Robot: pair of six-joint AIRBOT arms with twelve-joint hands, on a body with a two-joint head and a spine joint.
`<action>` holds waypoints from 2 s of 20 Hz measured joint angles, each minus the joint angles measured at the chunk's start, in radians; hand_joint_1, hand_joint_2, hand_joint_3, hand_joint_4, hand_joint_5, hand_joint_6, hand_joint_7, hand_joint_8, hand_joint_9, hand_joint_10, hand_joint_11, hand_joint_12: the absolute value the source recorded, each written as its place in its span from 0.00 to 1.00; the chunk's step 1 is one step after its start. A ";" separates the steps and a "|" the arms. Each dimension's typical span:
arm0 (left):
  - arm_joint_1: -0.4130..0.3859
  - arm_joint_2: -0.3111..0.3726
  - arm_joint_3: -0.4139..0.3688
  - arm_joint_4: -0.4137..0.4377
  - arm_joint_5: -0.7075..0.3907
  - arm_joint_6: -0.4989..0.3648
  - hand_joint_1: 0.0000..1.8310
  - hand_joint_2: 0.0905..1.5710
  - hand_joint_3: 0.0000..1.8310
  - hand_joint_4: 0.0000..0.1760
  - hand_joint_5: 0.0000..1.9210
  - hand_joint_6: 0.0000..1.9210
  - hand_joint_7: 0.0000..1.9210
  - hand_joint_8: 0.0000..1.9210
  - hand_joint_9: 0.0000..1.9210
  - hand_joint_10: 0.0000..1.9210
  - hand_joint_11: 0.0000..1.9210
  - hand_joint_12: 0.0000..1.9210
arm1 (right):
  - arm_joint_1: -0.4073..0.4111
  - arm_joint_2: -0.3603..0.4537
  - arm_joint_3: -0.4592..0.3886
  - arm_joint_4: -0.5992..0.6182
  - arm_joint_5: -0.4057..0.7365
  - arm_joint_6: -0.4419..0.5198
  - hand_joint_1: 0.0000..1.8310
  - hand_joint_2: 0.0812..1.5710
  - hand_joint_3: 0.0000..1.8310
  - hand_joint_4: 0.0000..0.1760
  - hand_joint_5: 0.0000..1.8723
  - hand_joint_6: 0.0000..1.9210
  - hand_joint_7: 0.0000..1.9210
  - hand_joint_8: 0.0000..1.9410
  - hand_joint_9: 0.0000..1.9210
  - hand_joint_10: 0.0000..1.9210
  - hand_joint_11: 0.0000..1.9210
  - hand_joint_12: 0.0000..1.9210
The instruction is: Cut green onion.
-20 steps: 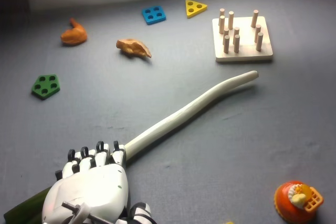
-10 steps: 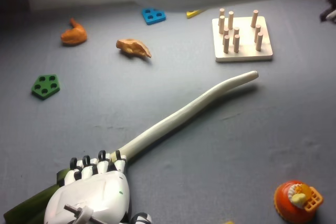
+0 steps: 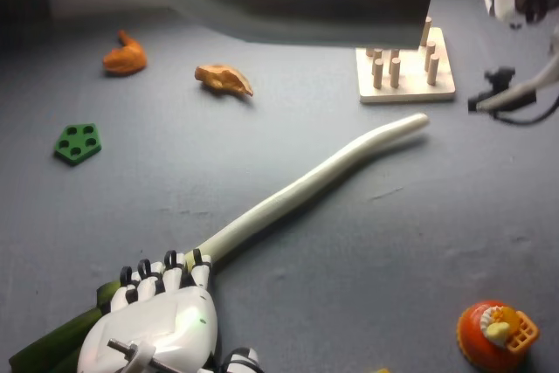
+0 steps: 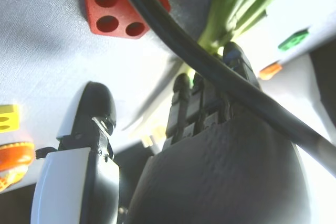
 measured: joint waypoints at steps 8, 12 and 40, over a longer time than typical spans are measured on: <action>0.000 0.001 0.000 0.002 -0.008 0.000 0.38 0.84 0.00 0.00 0.08 0.00 0.06 0.00 0.04 0.00 0.00 0.11 | -0.036 -0.066 0.005 0.072 0.041 -0.001 0.68 0.42 0.49 0.00 0.55 0.71 0.81 1.00 0.85 1.00 0.88 1.00; 0.000 0.001 0.000 0.008 -0.002 0.000 0.41 0.82 0.00 0.00 0.08 0.00 0.06 0.00 0.04 0.00 0.00 0.16 | -0.073 -0.106 0.019 0.082 0.063 0.001 0.85 0.47 0.41 0.68 0.64 0.99 0.82 1.00 0.86 1.00 0.89 1.00; -0.013 0.000 0.005 -0.009 -0.010 0.000 0.09 0.87 0.00 0.00 0.04 0.00 0.04 0.00 0.03 0.00 0.00 0.06 | -0.251 -0.258 0.116 -0.082 0.191 0.094 0.81 0.47 0.47 0.00 0.46 0.56 0.82 1.00 0.85 1.00 0.87 1.00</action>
